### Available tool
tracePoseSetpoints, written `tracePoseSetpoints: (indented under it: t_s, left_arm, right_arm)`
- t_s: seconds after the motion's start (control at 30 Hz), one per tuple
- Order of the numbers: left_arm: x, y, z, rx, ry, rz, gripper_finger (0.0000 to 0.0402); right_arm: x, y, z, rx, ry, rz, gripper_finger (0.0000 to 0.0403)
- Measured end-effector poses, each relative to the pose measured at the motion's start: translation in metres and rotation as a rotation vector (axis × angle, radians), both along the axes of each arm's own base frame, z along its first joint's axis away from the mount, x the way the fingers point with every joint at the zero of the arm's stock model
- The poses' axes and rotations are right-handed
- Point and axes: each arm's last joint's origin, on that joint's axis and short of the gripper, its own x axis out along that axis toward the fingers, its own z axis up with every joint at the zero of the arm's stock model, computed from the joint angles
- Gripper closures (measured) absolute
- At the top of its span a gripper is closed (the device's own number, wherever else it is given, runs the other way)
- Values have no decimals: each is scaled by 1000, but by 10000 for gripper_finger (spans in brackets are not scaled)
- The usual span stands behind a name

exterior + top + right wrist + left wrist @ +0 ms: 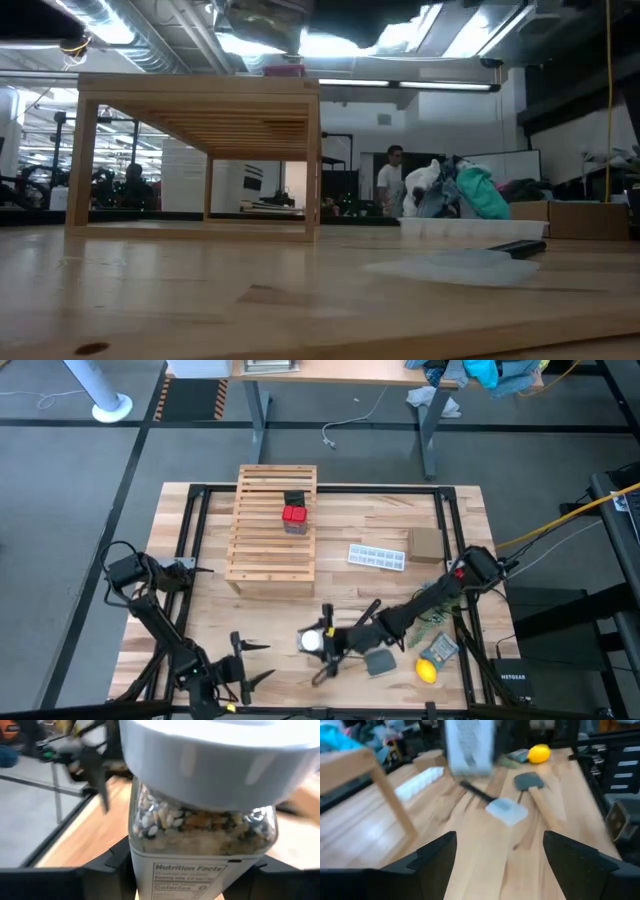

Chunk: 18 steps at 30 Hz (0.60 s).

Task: Shelf spices
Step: Put the white seasoning bottle on the shelf

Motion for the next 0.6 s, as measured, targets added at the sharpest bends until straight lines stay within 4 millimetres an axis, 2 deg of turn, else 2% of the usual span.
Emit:
tracePoseSetpoints:
  t_s: [0.2, 0.6]
  left_arm:
    - [-14, 5, -9, -50, -21, 51, 112]
    - [-12, 9, -12, -60, -27, 72, 112]
  right_arm:
    - [13, -47, 31, -17, -46, 9, 198]
    - [45, -157, 103, -5, 45, -15, 198]
